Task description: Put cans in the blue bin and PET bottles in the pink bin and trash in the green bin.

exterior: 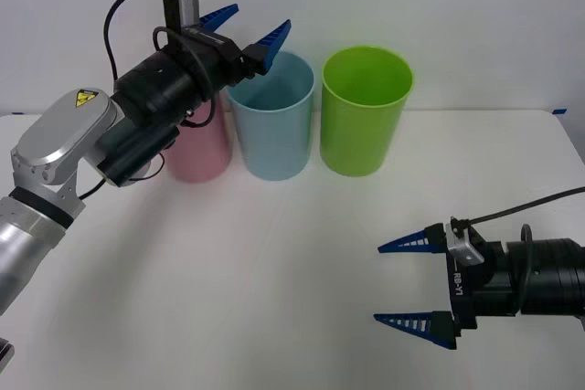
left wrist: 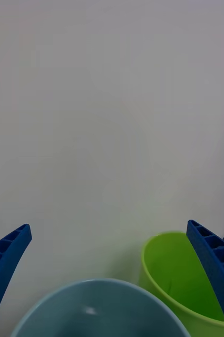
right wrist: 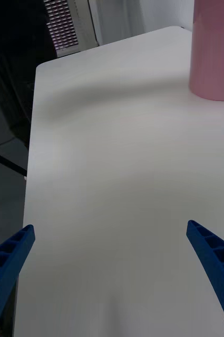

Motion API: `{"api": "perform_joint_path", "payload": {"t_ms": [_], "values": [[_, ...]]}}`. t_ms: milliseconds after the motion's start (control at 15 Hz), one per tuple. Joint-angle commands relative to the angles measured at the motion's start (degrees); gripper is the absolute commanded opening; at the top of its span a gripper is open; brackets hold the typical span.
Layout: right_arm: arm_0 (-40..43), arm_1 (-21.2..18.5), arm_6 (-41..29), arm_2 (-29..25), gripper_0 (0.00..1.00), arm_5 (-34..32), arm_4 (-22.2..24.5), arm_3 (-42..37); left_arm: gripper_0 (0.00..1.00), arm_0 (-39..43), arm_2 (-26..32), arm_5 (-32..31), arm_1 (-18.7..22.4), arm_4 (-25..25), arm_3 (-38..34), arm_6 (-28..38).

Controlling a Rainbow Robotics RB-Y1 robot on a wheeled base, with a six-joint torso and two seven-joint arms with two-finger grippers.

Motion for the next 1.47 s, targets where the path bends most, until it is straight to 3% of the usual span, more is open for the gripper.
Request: {"api": "perform_joint_path", "payload": {"t_ms": [67,400,800,1467], "values": [[0.00,0.00,0.00,0.00,1.00,0.00,0.00,0.00,1.00,0.98,0.02,-1.04,1.39,2.02,-0.71,-0.09],[0.00,0.00,0.00,0.00,1.00,0.00,0.00,0.00,1.00,3.97,0.98,-2.88,3.85,3.96,-3.34,-0.44],[0.00,0.00,0.00,0.00,1.00,0.00,0.00,0.00,1.00,11.18,6.61,-7.80,4.99,2.11,-8.53,-1.05],[0.00,0.00,0.00,0.00,1.00,0.00,0.00,0.00,1.00,27.61,21.11,-20.64,8.50,-1.84,-17.93,1.41]]}}
